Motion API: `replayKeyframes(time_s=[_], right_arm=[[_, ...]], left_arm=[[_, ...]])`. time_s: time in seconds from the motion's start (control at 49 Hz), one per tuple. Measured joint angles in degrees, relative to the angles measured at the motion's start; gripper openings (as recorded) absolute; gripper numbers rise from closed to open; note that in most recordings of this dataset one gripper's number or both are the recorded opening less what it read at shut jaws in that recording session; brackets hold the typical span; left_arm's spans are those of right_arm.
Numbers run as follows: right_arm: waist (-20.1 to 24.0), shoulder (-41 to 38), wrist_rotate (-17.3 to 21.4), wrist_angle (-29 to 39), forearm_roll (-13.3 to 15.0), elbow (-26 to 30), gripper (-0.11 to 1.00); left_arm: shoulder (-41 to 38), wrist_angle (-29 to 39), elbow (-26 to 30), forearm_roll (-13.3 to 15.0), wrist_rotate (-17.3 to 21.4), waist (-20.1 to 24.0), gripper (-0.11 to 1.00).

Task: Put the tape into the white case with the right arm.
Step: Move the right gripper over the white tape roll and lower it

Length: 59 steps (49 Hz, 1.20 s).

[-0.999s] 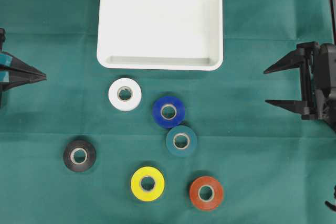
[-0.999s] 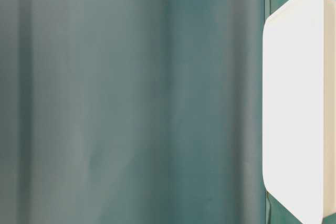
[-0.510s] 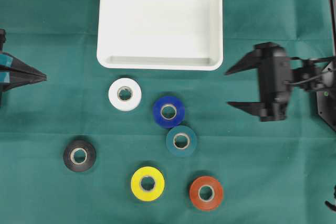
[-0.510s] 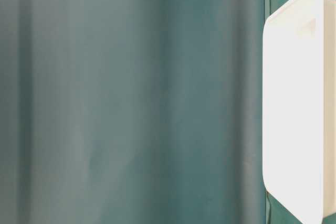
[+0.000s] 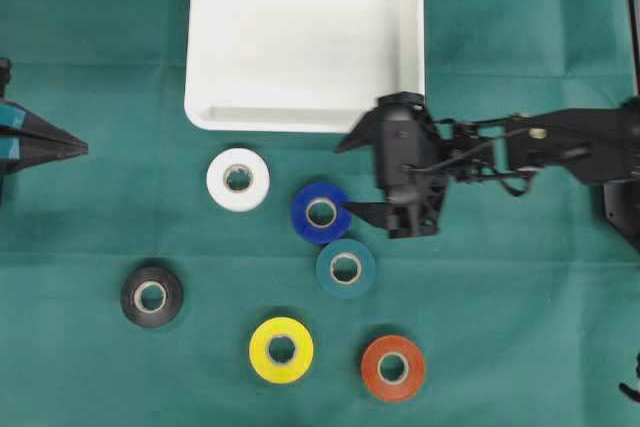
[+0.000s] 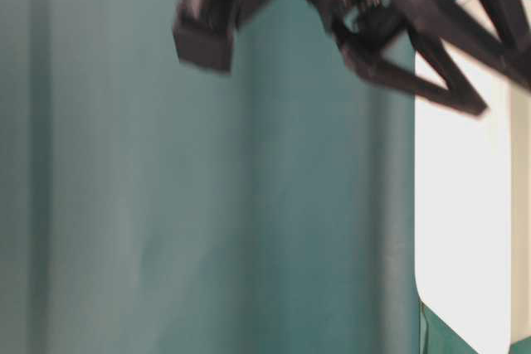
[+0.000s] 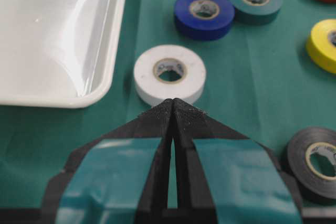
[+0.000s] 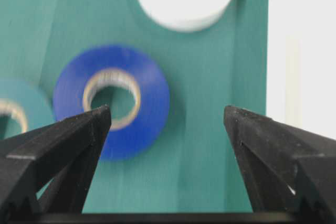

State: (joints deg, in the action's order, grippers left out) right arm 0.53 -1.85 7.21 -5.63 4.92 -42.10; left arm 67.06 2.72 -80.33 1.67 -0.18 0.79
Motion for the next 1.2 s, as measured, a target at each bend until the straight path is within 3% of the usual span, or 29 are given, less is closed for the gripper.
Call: replayKeyframes(time_s=[0.591, 1.203], right_arm=[[1.67, -14.85, 0.00, 2.46, 0.00, 18.81, 0.71], [2.20, -22.24, 0.00, 9.14, 0.00, 27.51, 0.70]], left_arm=[[5.71, 0.18, -2.99, 0.00, 0.00, 1.49, 0.00], [5.80, 1.58, -3.25, 0.00, 0.00, 1.49, 0.00]])
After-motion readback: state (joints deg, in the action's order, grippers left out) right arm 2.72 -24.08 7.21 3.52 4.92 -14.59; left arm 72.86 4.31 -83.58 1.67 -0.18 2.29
